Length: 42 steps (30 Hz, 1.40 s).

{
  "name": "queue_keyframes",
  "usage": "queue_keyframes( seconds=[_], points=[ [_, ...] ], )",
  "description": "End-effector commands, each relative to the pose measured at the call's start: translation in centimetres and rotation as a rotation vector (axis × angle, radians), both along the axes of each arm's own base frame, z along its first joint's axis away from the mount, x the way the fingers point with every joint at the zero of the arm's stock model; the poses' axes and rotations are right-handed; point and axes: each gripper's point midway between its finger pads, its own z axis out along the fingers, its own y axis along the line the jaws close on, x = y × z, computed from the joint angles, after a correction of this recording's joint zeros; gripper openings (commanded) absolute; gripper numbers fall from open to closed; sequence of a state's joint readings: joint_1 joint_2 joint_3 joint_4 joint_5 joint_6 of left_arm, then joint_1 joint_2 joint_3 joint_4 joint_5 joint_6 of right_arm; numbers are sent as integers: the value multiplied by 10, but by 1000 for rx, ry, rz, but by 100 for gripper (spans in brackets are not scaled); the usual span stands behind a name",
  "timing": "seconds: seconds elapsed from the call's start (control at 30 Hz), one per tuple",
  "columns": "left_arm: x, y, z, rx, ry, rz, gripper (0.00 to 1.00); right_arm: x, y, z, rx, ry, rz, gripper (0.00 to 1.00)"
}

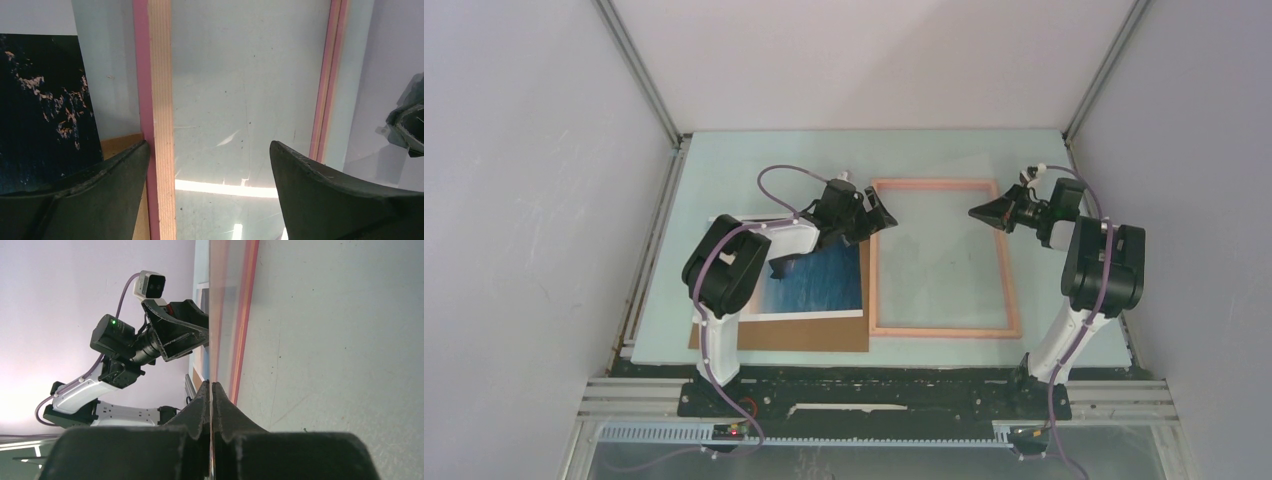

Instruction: Put the photo into the frame

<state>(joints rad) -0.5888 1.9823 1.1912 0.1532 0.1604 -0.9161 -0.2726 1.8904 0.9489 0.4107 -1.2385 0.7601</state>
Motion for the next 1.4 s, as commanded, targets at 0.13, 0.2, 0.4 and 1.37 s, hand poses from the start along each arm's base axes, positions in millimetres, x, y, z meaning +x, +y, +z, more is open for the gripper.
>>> queue_keyframes(
  seconds=[0.13, 0.2, 0.4, 1.37],
  points=[
    [3, -14, 40, -71, -94, -28, 88, 2, 4, -1, 8, -17, 16, 1],
    [3, -11, 38, -53, -95, -24, 86, 3, 5, -2, 9, -17, 19, 2],
    [0, 1, 32, 31, -87, -19, 83, 3, 5, -4, -12, -11, 17, 6],
    [-1, 13, -5, 321, -22, -26, 37, 3, 8, -7, -48, 1, 24, 10]
  ],
)
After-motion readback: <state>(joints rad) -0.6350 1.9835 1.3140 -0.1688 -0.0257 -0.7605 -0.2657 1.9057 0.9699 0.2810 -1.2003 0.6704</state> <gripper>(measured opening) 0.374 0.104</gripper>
